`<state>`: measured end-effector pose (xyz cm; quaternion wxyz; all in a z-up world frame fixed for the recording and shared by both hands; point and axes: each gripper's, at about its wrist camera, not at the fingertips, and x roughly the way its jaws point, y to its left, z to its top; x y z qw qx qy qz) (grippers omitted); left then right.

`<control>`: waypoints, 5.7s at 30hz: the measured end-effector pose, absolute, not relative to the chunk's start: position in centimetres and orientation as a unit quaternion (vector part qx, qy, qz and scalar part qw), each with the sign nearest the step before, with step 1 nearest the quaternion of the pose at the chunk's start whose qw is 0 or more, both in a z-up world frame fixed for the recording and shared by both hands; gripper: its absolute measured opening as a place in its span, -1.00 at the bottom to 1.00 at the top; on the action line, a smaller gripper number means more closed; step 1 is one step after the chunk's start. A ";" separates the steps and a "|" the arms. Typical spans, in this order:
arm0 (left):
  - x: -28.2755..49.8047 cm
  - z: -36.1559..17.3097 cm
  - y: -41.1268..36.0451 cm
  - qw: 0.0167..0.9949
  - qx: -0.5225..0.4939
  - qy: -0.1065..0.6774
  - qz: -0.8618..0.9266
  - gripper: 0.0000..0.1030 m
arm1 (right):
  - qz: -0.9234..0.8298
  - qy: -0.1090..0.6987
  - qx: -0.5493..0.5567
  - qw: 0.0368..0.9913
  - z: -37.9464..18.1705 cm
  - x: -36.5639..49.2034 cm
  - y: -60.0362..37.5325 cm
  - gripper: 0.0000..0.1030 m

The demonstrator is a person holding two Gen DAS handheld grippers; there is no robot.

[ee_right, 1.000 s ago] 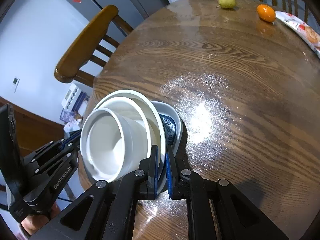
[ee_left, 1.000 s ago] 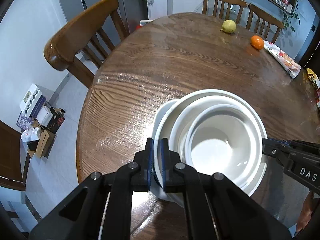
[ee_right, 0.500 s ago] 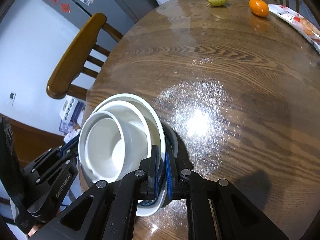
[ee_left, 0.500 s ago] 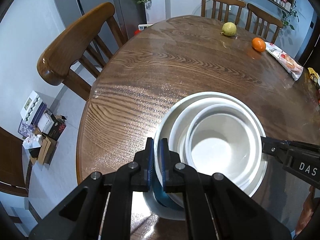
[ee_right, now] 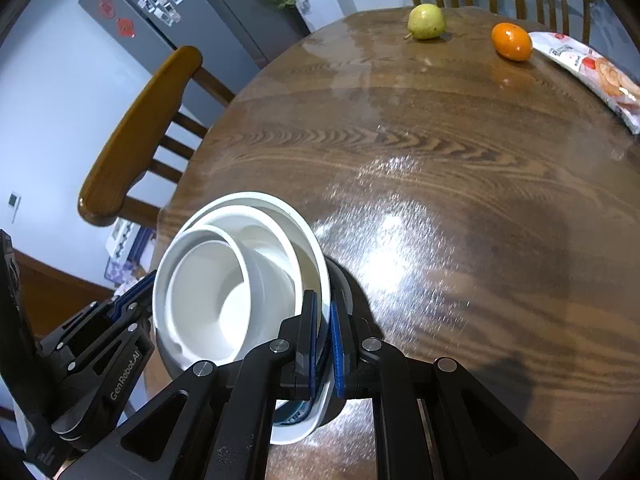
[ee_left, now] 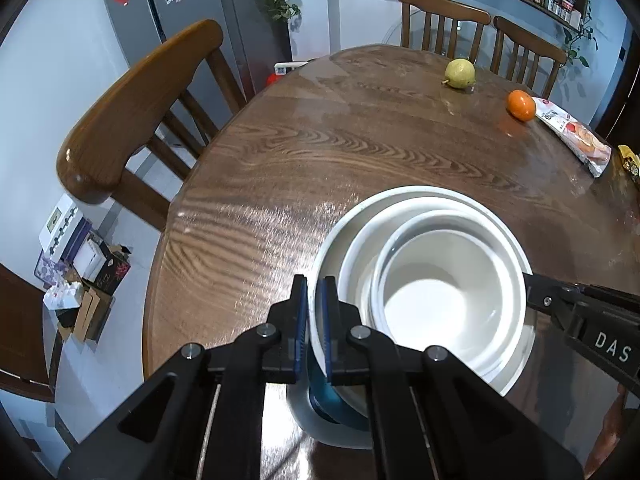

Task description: Organize plates and bowls

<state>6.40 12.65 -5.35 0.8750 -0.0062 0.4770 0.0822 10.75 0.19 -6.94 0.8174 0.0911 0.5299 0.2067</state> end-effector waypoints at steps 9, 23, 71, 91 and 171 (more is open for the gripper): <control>8.0 -5.4 12.1 0.881 0.002 0.467 0.077 -0.96 | 0.191 0.518 0.086 0.830 -6.8 12.4 0.2 -0.78; 9.2 -5.4 11.8 0.889 0.018 0.452 0.067 -0.95 | 0.172 0.501 0.065 0.845 -6.5 13.3 0.6 -0.78; 3.6 -1.3 14.6 0.910 -0.003 0.406 0.078 0.96 | 0.213 0.423 -0.010 0.881 -2.1 6.7 -0.5 0.21; 0.0 -2.4 12.9 0.896 0.013 0.442 0.048 0.97 | 0.234 0.428 -0.055 0.871 -3.9 1.0 0.2 0.66; 0.2 -4.1 13.5 0.886 0.038 0.459 0.046 0.97 | 0.230 0.436 -0.089 0.866 -4.8 1.6 2.6 0.66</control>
